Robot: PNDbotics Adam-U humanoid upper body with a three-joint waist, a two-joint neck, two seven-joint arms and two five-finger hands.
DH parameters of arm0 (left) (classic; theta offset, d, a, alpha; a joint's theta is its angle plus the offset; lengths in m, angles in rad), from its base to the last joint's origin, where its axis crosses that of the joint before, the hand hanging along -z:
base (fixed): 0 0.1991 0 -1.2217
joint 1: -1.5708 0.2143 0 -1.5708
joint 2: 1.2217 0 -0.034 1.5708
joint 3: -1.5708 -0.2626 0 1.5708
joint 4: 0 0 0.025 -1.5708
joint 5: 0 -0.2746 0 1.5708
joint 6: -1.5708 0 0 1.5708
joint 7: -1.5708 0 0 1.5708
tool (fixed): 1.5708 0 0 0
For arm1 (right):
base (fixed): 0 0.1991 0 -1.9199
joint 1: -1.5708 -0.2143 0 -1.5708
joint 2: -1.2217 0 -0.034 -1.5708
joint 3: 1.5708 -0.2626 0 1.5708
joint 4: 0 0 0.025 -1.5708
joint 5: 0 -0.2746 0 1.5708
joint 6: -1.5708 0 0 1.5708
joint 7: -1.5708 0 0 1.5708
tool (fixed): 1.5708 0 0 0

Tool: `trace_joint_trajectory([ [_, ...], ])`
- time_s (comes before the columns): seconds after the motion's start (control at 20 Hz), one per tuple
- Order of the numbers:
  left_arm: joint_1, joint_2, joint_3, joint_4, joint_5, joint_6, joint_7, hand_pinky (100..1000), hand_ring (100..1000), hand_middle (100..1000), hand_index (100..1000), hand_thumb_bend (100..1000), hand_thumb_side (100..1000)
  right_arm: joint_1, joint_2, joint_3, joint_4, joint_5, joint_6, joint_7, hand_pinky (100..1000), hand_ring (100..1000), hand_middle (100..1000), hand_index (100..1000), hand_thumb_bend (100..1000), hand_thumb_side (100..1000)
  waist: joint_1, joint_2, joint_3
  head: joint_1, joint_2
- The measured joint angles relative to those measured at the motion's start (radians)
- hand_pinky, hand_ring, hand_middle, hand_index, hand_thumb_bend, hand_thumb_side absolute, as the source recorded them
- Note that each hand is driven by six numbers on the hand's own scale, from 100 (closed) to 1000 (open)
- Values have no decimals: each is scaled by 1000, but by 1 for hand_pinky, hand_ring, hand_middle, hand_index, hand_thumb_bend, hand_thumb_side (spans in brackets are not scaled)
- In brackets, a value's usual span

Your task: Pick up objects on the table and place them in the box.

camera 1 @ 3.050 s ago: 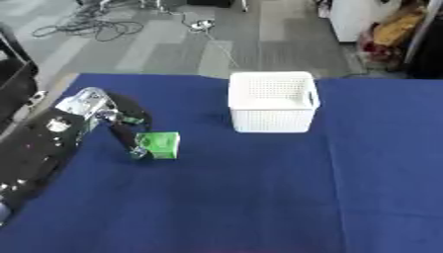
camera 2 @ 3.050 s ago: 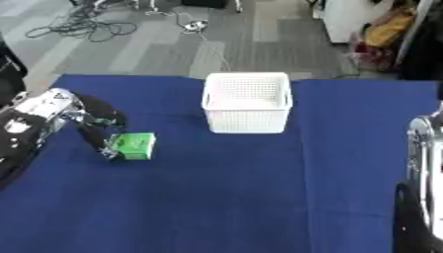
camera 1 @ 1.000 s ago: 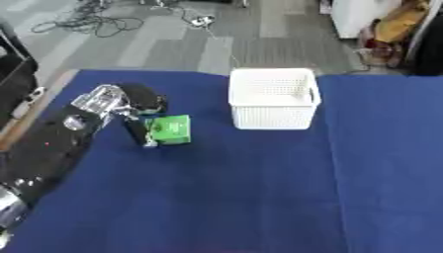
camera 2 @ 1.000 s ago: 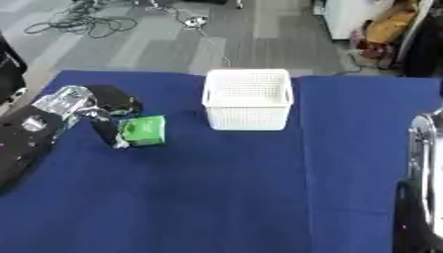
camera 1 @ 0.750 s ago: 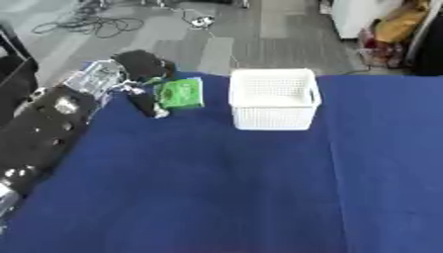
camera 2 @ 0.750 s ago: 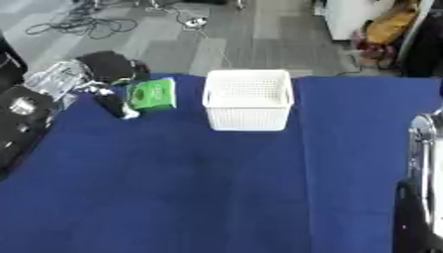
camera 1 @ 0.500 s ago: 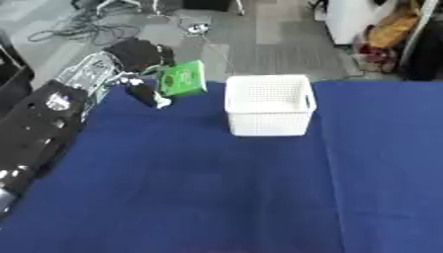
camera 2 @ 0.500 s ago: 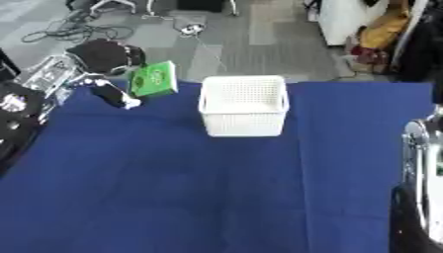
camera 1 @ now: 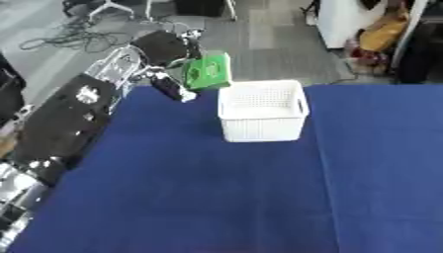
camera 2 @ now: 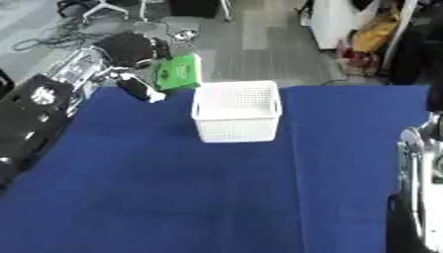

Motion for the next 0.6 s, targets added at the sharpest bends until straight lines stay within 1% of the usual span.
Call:
trace_joint_trajectory([
  [0.15, -18, -48, 5, 39, -44, -10, 83, 100, 100, 100, 270, 100, 731, -4, 11, 3, 0, 0, -1, -2, 180, 280, 266, 501, 100, 1000, 1, 3, -10, 10, -8],
  [0.2, -25, -62, 7, 54, -63, -14, 107, 100, 100, 100, 287, 100, 739, -4, 15, 3, 0, 0, -2, -2, 180, 280, 266, 502, 100, 1000, 1, 4, -13, 14, -8],
  [0.25, -33, -75, 9, 72, -86, -15, 127, 100, 100, 100, 272, 100, 732, -4, 17, 4, 0, 0, -3, -3, 180, 280, 266, 502, 100, 1000, 3, 6, -17, 17, -8],
  [0.3, -40, -87, 11, 90, -107, -15, 142, 100, 100, 158, 356, 100, 759, -4, 17, 5, 0, 0, -4, -3, 180, 279, 266, 501, 100, 1000, 3, 6, -18, 19, -8],
  [0.35, -45, -97, 16, 110, -132, -14, 150, 100, 100, 172, 368, 100, 757, -4, 20, 6, 0, 0, -4, -3, 180, 279, 266, 501, 100, 1000, 4, 6, -20, 23, -8],
  [0.4, -49, -105, 18, 131, -156, -12, 152, 184, 214, 319, 489, 100, 821, -4, 23, 7, 0, 0, -5, -4, 180, 279, 266, 502, 100, 1000, 4, 6, -22, 24, -8],
  [0.45, -50, -112, 22, 151, -180, -11, 150, 568, 597, 658, 711, 117, 975, -4, 26, 9, 0, 0, -5, -4, 180, 279, 266, 502, 100, 1000, 4, 6, -23, 24, -9],
  [0.5, -50, -117, 23, 170, -207, -11, 143, 767, 823, 867, 825, 167, 1000, -4, 26, 9, 0, -1, -5, -4, 180, 279, 266, 502, 100, 1000, 4, 6, -23, 24, -9],
  [0.55, -50, -121, 25, 187, -234, -14, 127, 899, 917, 959, 877, 240, 1000, -4, 26, 9, 0, -1, -5, -4, 180, 279, 266, 501, 100, 1000, 4, 6, -23, 24, -9],
  [0.6, -50, -122, 27, 201, -262, -19, 105, 1000, 1000, 1000, 932, 320, 1000, -4, 26, 9, 0, -1, -6, -4, 180, 280, 266, 502, 100, 1000, 4, 6, -23, 24, -9],
])
